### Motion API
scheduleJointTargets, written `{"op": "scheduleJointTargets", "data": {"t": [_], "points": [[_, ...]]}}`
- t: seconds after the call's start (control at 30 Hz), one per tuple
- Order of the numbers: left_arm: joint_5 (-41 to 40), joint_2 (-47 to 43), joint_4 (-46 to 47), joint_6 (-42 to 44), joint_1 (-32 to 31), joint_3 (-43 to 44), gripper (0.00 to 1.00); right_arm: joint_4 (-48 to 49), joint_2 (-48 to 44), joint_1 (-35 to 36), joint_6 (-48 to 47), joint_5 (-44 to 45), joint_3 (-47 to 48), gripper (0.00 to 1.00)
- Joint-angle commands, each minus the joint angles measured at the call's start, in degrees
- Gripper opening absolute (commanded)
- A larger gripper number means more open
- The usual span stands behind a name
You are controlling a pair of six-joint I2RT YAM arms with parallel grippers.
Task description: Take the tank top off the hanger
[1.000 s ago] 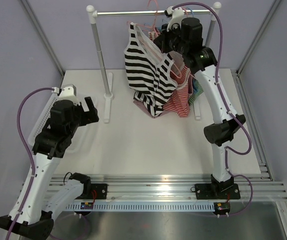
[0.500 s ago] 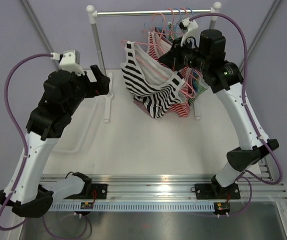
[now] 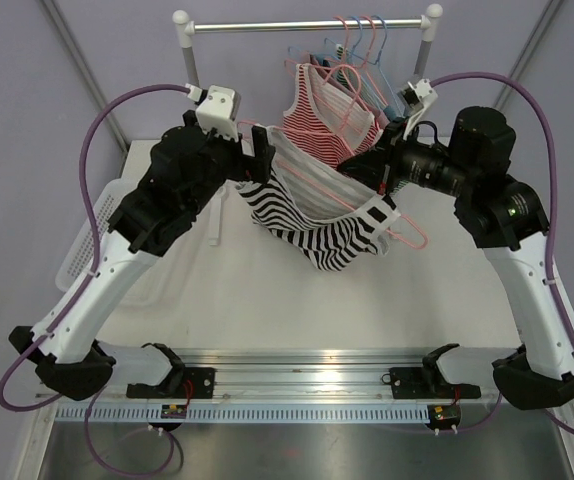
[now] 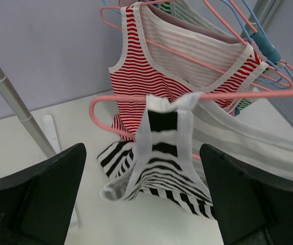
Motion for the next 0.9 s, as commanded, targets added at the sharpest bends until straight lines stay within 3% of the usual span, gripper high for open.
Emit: {"op": "scheduleJointTargets", "data": {"t": [0.0, 0.17, 0.2, 0.23, 0.3, 0.4, 0.43, 0.47, 0.7, 0.87], "points": [[-0.2, 2.5, 5.5, 1.9, -0.1, -0.5, 0.95, 4.0, -4.2, 0.6, 2.6, -3.5, -2.6, 0.0], [0.2, 5.0, 5.8, 1.5, -0.2, 0.1, 0.64, 4.4, -6.9, 0.7, 2.3, -1.0, -4.4, 0.0], [0.0, 5.1, 5.7, 1.4, -0.2, 0.1, 0.48, 4.0, -6.9, 0.7, 1.9, -0.1, -4.4, 0.0], [-0.2, 5.1, 5.4, 1.4, -0.2, 0.3, 0.41, 3.4, -6.8, 0.6, 1.4, 0.9, -4.5, 0.0], [-1.6, 4.8, 5.3, 1.4, -0.2, 0.3, 0.3, 3.2, -6.8, 0.7, 0.9, 3.2, -5.4, 0.0], [-5.0, 4.3, 4.4, 1.1, -0.2, 0.2, 0.2, 3.5, -6.8, 0.7, 0.1, 4.4, -7.4, 0.0], [-6.0, 4.2, 3.8, 0.7, -0.2, 0.2, 0.07, 3.6, -6.6, 0.6, -0.1, 4.5, -8.0, 0.0], [-8.6, 4.1, 3.3, 0.4, -0.2, 0.3, 0.0, 3.5, -6.5, 0.7, -0.3, 4.3, -9.0, 0.0], [-18.3, 4.6, -1.2, -2.6, 0.7, 2.1, 0.0, 5.1, -7.5, 0.6, -2.4, 2.1, -14.7, 0.0], [-21.6, 7.0, -12.9, -12.9, 8.9, 7.6, 0.0, 10.4, -14.0, 0.6, -4.0, -1.6, -23.6, 0.0]]}}
